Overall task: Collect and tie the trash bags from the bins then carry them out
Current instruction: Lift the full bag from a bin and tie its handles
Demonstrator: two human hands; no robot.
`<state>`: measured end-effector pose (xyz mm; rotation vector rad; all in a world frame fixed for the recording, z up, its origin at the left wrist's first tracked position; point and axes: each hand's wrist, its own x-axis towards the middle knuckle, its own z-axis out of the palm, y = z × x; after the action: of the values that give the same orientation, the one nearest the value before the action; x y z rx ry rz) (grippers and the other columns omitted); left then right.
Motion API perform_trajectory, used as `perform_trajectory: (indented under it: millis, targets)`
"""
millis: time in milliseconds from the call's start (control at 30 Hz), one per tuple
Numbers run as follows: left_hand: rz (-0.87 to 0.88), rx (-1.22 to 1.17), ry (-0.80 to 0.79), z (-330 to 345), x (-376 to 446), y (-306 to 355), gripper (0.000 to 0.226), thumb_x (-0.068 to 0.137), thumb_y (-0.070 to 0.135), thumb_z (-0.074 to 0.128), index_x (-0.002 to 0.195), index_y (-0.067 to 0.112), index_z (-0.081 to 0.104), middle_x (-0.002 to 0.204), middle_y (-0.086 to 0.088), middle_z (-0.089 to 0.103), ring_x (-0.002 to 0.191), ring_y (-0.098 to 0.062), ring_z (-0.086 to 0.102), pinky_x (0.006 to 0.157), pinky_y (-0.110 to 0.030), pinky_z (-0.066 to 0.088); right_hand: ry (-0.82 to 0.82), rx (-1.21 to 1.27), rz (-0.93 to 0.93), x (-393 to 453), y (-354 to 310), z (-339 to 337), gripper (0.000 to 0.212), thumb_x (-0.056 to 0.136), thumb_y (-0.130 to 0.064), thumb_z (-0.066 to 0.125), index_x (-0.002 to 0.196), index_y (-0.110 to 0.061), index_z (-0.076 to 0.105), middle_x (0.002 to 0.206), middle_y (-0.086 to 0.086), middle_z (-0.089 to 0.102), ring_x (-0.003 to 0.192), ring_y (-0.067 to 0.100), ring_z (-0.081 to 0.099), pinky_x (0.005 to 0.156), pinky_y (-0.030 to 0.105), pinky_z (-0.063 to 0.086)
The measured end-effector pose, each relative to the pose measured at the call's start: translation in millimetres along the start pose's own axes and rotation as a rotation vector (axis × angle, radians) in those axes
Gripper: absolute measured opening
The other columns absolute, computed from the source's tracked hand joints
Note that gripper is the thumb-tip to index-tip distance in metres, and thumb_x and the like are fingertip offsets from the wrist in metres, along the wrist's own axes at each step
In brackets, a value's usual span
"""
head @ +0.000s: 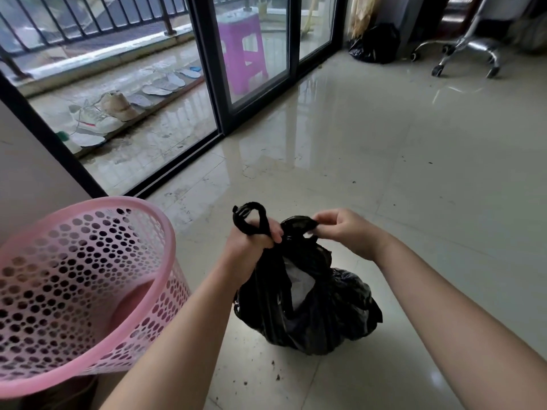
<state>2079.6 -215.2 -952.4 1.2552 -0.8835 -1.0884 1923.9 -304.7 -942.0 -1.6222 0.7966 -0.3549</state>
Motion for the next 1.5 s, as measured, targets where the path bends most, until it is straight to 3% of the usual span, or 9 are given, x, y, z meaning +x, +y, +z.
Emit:
perform_trajectory:
  millis: [300, 433, 633, 733, 900, 1100, 1200, 1300, 1500]
  targets:
    - [0.046, -0.900, 0.004, -6, 5, 25, 0.058, 0.092, 0.022, 0.031, 0.038, 0.015, 0.049, 0.046, 0.003, 0.055, 0.071, -0.015, 0.057, 0.082, -0.028, 0.041, 0.028, 0.998, -0.272, -16, -27, -24, 0.032, 0.074, -0.029, 0.049, 0.058, -0.009, 0.070, 0.070, 0.003, 0.074, 0.074, 0.016, 0.071, 0.074, 0.034, 0.060]
    - [0.015, -1.002, 0.136, -4, 8, 24, 0.065, 0.096, 0.033, 0.028, 0.035, 0.016, 0.040, 0.035, 0.004, 0.038, 0.038, -0.013, 0.047, 0.072, -0.028, 0.042, 0.240, 1.034, -0.123, -2, -27, -12, 0.045, 0.096, -0.027, 0.032, 0.052, -0.019, 0.035, 0.029, -0.009, 0.033, 0.026, 0.006, 0.024, 0.034, 0.009, 0.030]
    - [-0.243, -0.067, 0.216, -30, -22, -19, 0.057, 0.100, 0.023, 0.029, 0.043, 0.017, 0.028, 0.030, 0.010, 0.026, 0.025, -0.004, 0.023, 0.032, -0.014, 0.020, 0.476, 0.070, 0.143, -21, 34, -45, 0.043, 0.095, -0.018, 0.043, 0.055, -0.018, 0.025, 0.031, -0.008, 0.026, 0.024, 0.004, 0.021, 0.035, 0.011, 0.018]
    - [-0.137, 0.653, 0.291, -36, -28, -38, 0.046, 0.097, 0.020, 0.041, 0.051, 0.019, 0.032, 0.048, 0.003, 0.036, 0.044, -0.014, 0.035, 0.051, -0.027, 0.026, 0.543, -0.356, 0.220, -37, 60, -55, 0.044, 0.089, -0.020, 0.052, 0.052, -0.016, 0.030, 0.046, 0.002, 0.028, 0.043, 0.016, 0.029, 0.051, 0.028, 0.034]
    - [-0.175, 0.770, 0.225, -45, -23, -62, 0.045, 0.097, 0.016, 0.039, 0.053, 0.017, 0.028, 0.053, -0.004, 0.030, 0.067, -0.022, 0.037, 0.065, -0.032, 0.025, 0.647, -0.469, 0.254, -53, 66, -67, 0.043, 0.088, -0.019, 0.053, 0.052, -0.016, 0.029, 0.050, 0.002, 0.031, 0.051, 0.021, 0.032, 0.062, 0.031, 0.036]
    - [-0.399, 0.211, 0.475, -41, -24, -64, 0.041, 0.097, 0.023, 0.041, 0.057, 0.016, 0.035, 0.048, -0.001, 0.038, 0.037, -0.012, 0.042, 0.049, -0.027, 0.030, 0.672, 0.064, 0.197, -46, 72, -63, 0.023, 0.083, 0.006, 0.048, 0.079, -0.014, 0.037, 0.068, 0.003, 0.036, 0.053, 0.017, 0.036, 0.045, 0.024, 0.034]
    - [-0.552, -0.161, 0.528, -39, -23, -61, 0.031, 0.094, 0.033, 0.046, 0.105, 0.006, 0.056, 0.092, -0.006, 0.059, 0.088, -0.013, 0.058, 0.084, -0.034, 0.042, 0.691, 0.490, 0.197, -41, 74, -60, 0.019, 0.086, 0.011, 0.041, 0.088, -0.008, 0.042, 0.073, 0.004, 0.042, 0.063, 0.013, 0.045, 0.056, 0.022, 0.036]
    - [-0.739, -0.336, 0.571, -24, -26, -57, 0.064, 0.090, 0.030, 0.055, 0.142, 0.004, 0.027, 0.143, -0.013, 0.037, 0.131, -0.025, 0.039, 0.104, -0.040, 0.036, 0.685, 0.717, 0.413, -38, 84, -42, 0.023, 0.089, 0.000, 0.046, 0.069, -0.010, 0.044, 0.065, 0.003, 0.038, 0.051, 0.011, 0.049, 0.049, 0.021, 0.041]
    - [-0.825, -0.471, 0.573, 13, -36, -67, 0.020, 0.086, -0.003, 0.051, 0.105, -0.002, 0.044, 0.087, -0.015, 0.053, 0.069, -0.026, 0.054, 0.079, -0.031, 0.045, 0.482, 0.757, 0.581, -18, 94, -4, 0.028, 0.095, -0.008, 0.040, 0.068, -0.004, 0.045, 0.070, 0.012, 0.046, 0.059, 0.021, 0.049, 0.075, 0.033, 0.045]
